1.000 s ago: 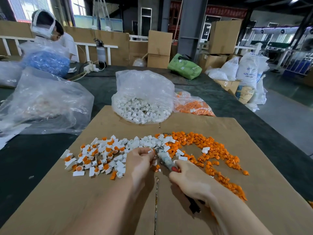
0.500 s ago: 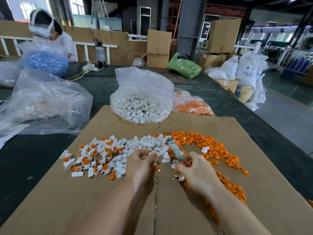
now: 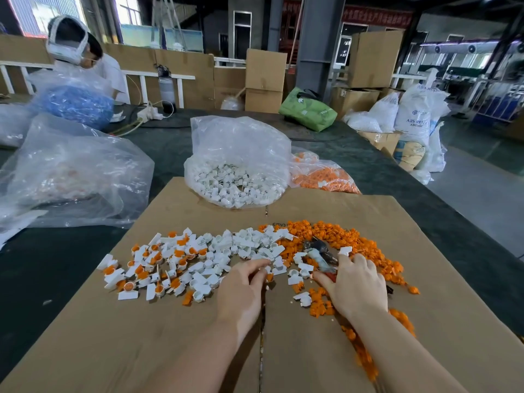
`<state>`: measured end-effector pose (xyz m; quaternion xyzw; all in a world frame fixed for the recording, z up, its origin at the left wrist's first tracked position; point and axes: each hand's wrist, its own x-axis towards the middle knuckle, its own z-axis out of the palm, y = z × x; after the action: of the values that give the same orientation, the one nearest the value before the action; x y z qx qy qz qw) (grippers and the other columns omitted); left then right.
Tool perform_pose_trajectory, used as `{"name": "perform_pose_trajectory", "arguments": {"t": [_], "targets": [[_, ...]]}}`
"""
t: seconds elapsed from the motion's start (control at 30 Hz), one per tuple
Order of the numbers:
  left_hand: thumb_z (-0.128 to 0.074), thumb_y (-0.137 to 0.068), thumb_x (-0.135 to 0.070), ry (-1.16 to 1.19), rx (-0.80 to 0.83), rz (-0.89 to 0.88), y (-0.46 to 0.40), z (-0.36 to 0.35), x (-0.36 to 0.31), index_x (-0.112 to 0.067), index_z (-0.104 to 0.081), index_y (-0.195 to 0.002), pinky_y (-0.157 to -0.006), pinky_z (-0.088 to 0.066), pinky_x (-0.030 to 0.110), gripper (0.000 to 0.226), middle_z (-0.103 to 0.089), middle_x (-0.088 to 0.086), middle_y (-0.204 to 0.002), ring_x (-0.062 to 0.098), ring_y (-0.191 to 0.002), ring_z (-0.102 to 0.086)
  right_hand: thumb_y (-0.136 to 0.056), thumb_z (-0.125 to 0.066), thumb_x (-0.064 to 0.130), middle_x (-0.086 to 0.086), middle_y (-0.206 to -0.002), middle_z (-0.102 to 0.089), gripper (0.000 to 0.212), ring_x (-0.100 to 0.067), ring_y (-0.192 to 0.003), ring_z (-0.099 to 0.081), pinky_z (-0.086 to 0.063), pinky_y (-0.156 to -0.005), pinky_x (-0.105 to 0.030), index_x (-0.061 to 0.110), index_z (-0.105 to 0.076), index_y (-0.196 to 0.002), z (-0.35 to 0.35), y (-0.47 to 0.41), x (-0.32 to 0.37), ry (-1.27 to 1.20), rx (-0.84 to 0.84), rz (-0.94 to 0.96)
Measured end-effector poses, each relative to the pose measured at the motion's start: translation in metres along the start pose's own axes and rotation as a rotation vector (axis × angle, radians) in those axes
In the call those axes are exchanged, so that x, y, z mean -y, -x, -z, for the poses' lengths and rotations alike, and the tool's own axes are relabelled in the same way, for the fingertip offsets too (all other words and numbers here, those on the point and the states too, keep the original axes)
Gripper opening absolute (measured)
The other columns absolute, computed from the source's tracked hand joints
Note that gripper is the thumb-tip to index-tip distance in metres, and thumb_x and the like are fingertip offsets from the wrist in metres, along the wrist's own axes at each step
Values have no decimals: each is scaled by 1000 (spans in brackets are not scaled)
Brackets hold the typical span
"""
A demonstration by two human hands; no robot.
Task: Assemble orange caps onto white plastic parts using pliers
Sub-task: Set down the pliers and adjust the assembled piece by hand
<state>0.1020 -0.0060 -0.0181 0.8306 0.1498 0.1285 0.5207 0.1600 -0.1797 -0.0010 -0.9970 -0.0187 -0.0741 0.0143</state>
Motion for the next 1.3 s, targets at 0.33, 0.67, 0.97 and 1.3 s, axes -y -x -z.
{"name": "perform_pose_trajectory", "arguments": {"t": [0.33,0.67,0.97,1.3], "targets": [[-59,-92,-24,90,-8,-20,-1,1,1,-36,-65,-86,-69,-37,8,15,-64,-20,-88,-5,-87,-57,-74,-74,-4,-5,-91,-68,26,-26,-83,-64,-54,-74,-40,8,-71,-97,-6,35,35,-506,-393,505],[-63,-86,-10,113,72,-18,4,6,3,-38,-66,-97,-72,-39,1,31,-64,-21,-99,-8,-91,-56,-76,-74,0,-1,-75,-65,10,-20,-73,-61,-54,-64,-35,8,-69,-77,-10,42,49,-655,-342,510],[-74,-80,-15,79,70,-109,8,3,1,-39,-61,-97,-66,-41,3,33,-64,-17,-89,-3,-75,-56,-82,-68,0,1,-82,-64,9,-16,-81,-60,-50,-71,-26,9,-68,-84,-11,45,47,-724,-338,432],[-72,-81,-12,39,80,-138,10,4,1,-35,-60,-97,-67,-41,3,29,-63,-15,-90,1,-77,-56,-74,-76,1,1,-82,-66,14,-16,-81,-62,-51,-75,-24,11,-72,-83,-9,46,46,-662,-353,524]]}}
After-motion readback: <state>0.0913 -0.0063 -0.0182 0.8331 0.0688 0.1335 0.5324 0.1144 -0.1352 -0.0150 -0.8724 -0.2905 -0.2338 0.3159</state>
